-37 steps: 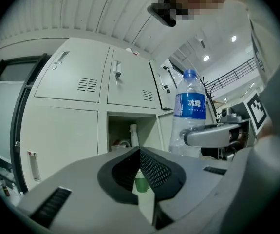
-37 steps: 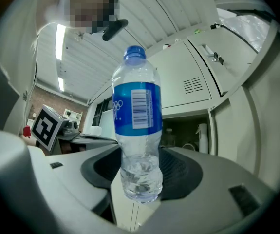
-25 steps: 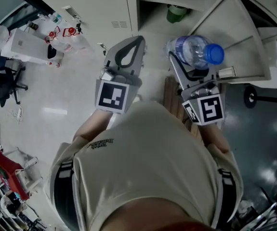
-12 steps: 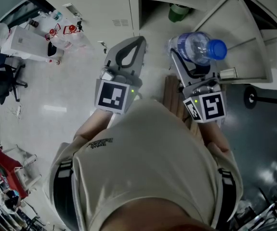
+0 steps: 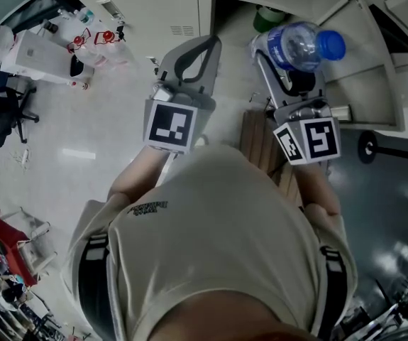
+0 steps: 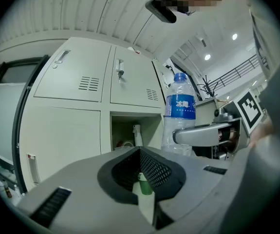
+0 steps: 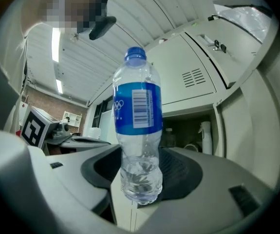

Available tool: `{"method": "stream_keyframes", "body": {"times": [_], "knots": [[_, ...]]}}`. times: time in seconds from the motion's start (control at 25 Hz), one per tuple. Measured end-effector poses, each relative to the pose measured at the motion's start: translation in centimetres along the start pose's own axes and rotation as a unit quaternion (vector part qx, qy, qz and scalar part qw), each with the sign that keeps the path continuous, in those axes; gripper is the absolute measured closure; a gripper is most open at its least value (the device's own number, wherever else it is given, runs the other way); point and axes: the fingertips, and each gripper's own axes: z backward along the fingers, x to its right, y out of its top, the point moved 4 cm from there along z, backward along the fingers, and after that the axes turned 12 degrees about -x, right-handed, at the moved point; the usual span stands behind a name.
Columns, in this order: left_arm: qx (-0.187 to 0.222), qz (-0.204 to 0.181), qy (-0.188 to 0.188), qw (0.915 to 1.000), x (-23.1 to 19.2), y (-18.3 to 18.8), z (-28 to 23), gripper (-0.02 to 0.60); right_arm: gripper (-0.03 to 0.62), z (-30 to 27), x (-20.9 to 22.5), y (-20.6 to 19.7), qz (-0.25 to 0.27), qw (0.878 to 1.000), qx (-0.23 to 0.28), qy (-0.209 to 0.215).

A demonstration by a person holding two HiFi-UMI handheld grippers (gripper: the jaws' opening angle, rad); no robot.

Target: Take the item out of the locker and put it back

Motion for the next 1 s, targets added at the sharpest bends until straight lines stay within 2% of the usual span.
{"method": "stream_keyframes", "body": {"times": [0.28,0.44,0.76,1.0], "knots": [[0.011,-0.011,0.025,0.9996,-2.7,0.6,-2.4,0.568,0.358,-4.3,0.9,0.8,0.016,1.0,-0.016,0.011],[-0.001,-0.016,0.044,0.9989,-3.9,-0.2,-4.5,0.568,0.358,-6.8,1.6,0.2,0.019,0.999,-0.03,0.006],[-0.044,0.007,0.042,0.9981,-5.2,-4.6,-8.5,0.568,0.358,-12.3,2.9,-3.5,-0.002,0.997,-0.073,-0.009],[-0.081,0.006,0.056,0.9952,-6.0,-9.0,-10.7,0.568,0.358,-15.8,2.9,-7.8,-0.001,0.994,-0.112,-0.008]]}}
